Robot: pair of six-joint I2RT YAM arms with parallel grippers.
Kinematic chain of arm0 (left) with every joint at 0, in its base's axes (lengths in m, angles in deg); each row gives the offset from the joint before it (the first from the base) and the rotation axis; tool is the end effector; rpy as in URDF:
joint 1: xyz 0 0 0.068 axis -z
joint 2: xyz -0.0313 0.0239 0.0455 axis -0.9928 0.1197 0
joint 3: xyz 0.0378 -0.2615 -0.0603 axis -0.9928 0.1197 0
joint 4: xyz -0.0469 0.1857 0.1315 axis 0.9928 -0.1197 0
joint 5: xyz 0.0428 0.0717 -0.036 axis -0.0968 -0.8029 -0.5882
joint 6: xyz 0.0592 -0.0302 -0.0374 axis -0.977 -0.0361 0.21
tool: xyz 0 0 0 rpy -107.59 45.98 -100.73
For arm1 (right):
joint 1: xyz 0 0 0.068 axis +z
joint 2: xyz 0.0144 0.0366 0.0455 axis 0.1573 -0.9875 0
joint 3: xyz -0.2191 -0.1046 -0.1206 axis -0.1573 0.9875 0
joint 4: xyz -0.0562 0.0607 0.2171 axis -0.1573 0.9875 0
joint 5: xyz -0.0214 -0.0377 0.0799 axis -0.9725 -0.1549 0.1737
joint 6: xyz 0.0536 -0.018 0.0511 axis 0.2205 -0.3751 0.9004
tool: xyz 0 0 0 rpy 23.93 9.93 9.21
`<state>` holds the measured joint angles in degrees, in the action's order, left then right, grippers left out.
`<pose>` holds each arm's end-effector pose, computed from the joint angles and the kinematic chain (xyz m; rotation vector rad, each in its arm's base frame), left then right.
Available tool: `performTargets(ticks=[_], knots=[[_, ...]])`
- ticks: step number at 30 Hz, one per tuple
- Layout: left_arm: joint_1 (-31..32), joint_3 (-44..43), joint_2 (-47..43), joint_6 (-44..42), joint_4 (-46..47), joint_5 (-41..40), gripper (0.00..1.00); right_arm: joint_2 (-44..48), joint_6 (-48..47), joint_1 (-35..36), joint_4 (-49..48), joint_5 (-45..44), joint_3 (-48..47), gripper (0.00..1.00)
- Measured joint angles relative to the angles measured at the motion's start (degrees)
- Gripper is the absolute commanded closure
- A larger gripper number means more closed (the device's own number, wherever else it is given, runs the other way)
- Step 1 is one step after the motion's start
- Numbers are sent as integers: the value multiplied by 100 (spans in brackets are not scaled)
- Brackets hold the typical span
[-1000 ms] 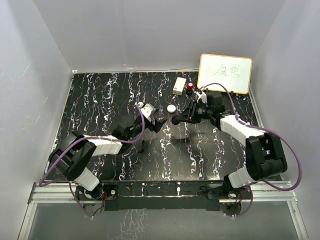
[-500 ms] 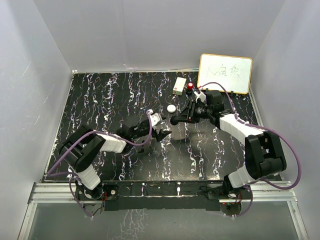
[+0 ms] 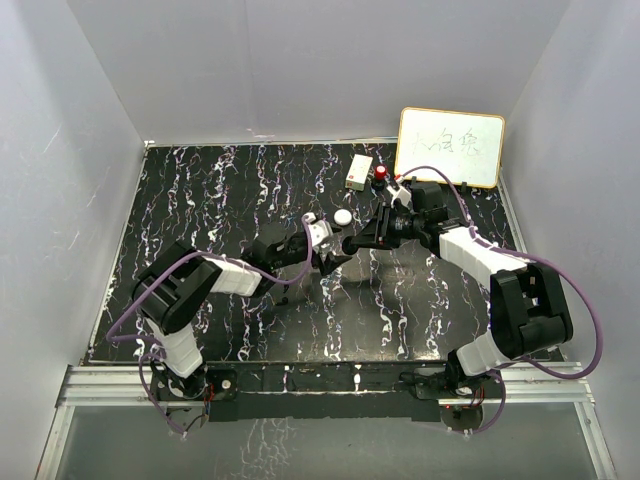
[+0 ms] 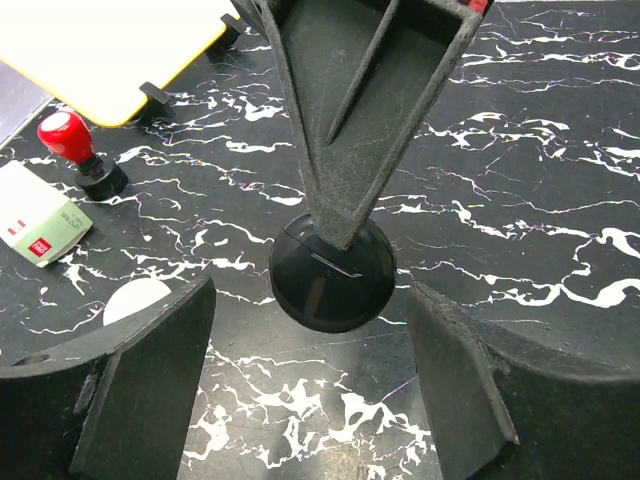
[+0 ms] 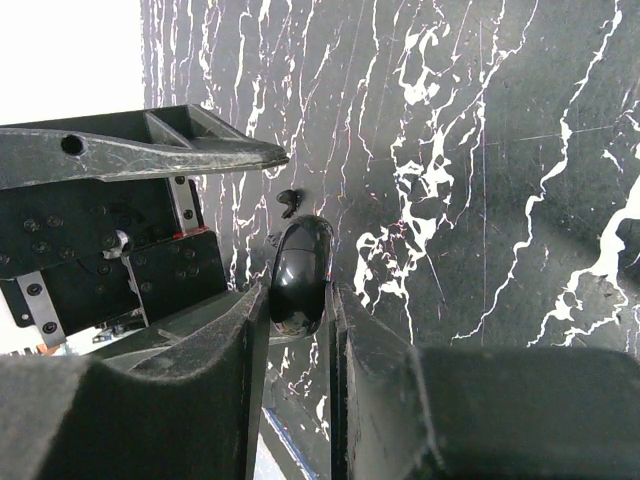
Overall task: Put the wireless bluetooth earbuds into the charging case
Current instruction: Pick up the charging case at the center of the board.
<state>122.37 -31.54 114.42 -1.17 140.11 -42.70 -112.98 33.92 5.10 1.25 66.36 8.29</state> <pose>0.2505 -0.2491 0.2170 1.0645 1.1655 -0.8063 0.2793 0.1153 0.2193 0.0117 2.4107 1.2696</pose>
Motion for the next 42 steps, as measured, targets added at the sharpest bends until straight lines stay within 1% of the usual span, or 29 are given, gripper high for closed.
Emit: performTargets(ticks=[11,18,21,28,30,31,33,34,37,42], knots=[[63,-146,271,-2,0,149,28,26,-122,22,184,2,0,100],[70,-258,358,11,2,254,40,52,-149,48,216,7,0,100],[76,-264,361,22,0,297,51,55,-151,48,219,15,-9,100],[103,-269,361,46,9,334,88,61,-168,48,219,7,-31,99],[107,-269,361,55,9,332,98,61,-166,48,219,7,-31,85],[111,-269,361,59,9,332,100,61,-168,48,219,4,-31,80],[116,-269,361,66,9,323,100,61,-166,50,221,-2,-31,69],[120,-269,361,68,7,315,100,61,-168,52,223,-7,-33,66],[146,-271,361,85,4,286,100,61,-192,85,278,-31,-55,59],[188,-282,361,92,-35,243,100,61,-234,140,306,-59,-74,58]])
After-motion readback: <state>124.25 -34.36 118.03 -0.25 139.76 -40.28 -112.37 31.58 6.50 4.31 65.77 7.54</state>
